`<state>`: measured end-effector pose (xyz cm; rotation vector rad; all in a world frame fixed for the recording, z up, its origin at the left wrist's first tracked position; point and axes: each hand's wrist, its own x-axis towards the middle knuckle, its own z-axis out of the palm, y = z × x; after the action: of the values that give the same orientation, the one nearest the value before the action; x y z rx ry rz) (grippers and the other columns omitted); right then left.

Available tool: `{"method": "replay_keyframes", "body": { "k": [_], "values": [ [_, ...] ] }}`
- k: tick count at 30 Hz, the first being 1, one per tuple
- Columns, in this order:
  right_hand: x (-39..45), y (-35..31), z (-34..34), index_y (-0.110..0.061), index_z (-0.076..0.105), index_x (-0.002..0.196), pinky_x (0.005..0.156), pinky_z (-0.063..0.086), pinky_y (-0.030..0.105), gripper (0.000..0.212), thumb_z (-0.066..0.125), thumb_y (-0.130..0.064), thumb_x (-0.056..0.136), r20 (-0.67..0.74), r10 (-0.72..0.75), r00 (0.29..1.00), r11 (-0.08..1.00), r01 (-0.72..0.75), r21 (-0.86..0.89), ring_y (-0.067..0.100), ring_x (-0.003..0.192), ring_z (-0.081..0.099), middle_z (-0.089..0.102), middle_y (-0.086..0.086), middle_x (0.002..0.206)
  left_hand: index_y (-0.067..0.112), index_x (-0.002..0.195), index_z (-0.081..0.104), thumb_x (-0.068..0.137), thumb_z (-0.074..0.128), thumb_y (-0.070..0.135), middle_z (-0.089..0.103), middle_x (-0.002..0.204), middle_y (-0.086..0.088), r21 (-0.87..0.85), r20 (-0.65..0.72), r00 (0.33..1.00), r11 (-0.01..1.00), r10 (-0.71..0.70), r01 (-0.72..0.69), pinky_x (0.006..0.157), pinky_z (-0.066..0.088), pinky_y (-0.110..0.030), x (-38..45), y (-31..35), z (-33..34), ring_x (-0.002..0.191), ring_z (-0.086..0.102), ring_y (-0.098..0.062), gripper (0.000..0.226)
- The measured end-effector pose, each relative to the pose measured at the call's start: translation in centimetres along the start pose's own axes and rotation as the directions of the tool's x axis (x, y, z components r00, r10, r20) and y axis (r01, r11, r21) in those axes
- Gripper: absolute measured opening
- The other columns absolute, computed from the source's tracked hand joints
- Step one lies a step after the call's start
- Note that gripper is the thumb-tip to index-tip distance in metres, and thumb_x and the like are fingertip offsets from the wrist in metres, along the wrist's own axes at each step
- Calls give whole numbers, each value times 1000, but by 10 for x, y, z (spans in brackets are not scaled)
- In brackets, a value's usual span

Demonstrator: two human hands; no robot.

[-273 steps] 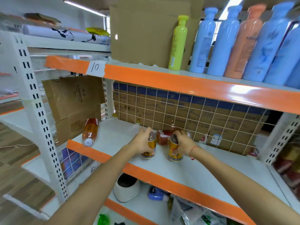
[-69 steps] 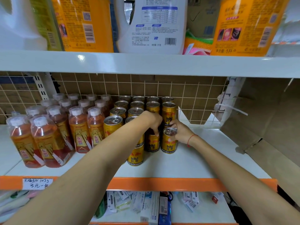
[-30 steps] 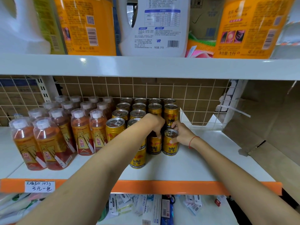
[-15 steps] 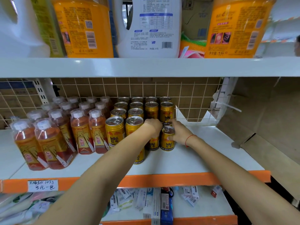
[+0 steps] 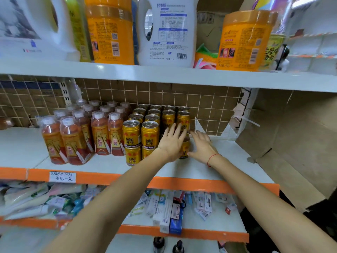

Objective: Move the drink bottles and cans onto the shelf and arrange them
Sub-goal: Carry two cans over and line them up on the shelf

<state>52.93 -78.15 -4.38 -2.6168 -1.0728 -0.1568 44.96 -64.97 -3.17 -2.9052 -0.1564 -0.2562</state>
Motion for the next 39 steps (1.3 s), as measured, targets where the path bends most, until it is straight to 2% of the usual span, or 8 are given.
{"method": "replay_keyframes", "body": {
  "k": [5, 14, 22, 26, 29, 33, 39],
  "values": [
    [-34, -7, -2, -18, 16, 149, 116, 18, 44, 87, 67, -38, 81, 10, -87, 996, 996, 87, 10, 25, 143, 11, 16, 6, 156, 12, 152, -3, 93, 51, 44, -4, 159, -15, -32, -12, 995, 994, -101, 101, 118, 7, -45, -47, 15, -2, 147, -3, -33, 86],
    [-63, -70, 15, -19, 12, 150, 117, 15, 44, 89, 66, -41, 83, 132, -217, 967, 976, 215, 30, 27, 144, 7, 7, 6, 158, 14, 152, -8, 94, 51, 44, -9, 159, -14, -14, 133, 929, 937, -345, 350, 118, 5, -46, -152, -13, -4, 146, -7, -33, 88],
    [-61, -186, 41, -20, 13, 150, 115, 16, 44, 87, 66, -38, 82, 198, -427, 882, 904, 418, 84, 27, 143, 8, 10, 4, 157, 12, 152, -2, 94, 50, 45, -2, 159, -17, 52, 174, 803, 820, -569, 570, 117, 8, -47, -254, -80, -1, 146, 0, -34, 85],
    [-58, -249, 60, -22, 12, 149, 116, 15, 47, 89, 68, -31, 81, 239, -516, 822, 855, 510, 93, 27, 144, 6, 7, 6, 157, 12, 152, -3, 96, 47, 43, 0, 158, -18, 95, 190, 742, 764, -643, 638, 117, 11, -46, -302, -119, 7, 146, 3, -35, 82],
    [-57, -295, 72, -21, 13, 149, 117, 15, 45, 87, 68, -25, 81, 218, -582, 784, 812, 577, 90, 26, 143, 8, 8, 5, 156, 12, 152, -5, 94, 49, 46, 0, 159, -18, 119, 187, 700, 723, -689, 680, 116, 13, -45, -335, -153, 7, 146, 3, -34, 86],
    [-53, -362, 85, -18, 18, 147, 117, 15, 45, 86, 68, -24, 78, 190, -633, 751, 771, 632, 69, 27, 141, 14, 16, 7, 153, 11, 152, -6, 96, 47, 44, -1, 159, -17, 120, 165, 672, 691, -722, 713, 117, 12, -46, -379, -205, 3, 146, 2, -33, 84],
    [-52, -454, 101, -18, 18, 147, 114, 20, 43, 83, 65, -21, 79, 174, -682, 711, 730, 677, 97, 30, 140, 15, 18, 12, 152, 11, 152, -8, 96, 45, 45, -1, 159, -17, 156, 165, 632, 653, -757, 741, 118, 12, -45, -440, -281, 0, 146, 2, -34, 84]
  ]
}}
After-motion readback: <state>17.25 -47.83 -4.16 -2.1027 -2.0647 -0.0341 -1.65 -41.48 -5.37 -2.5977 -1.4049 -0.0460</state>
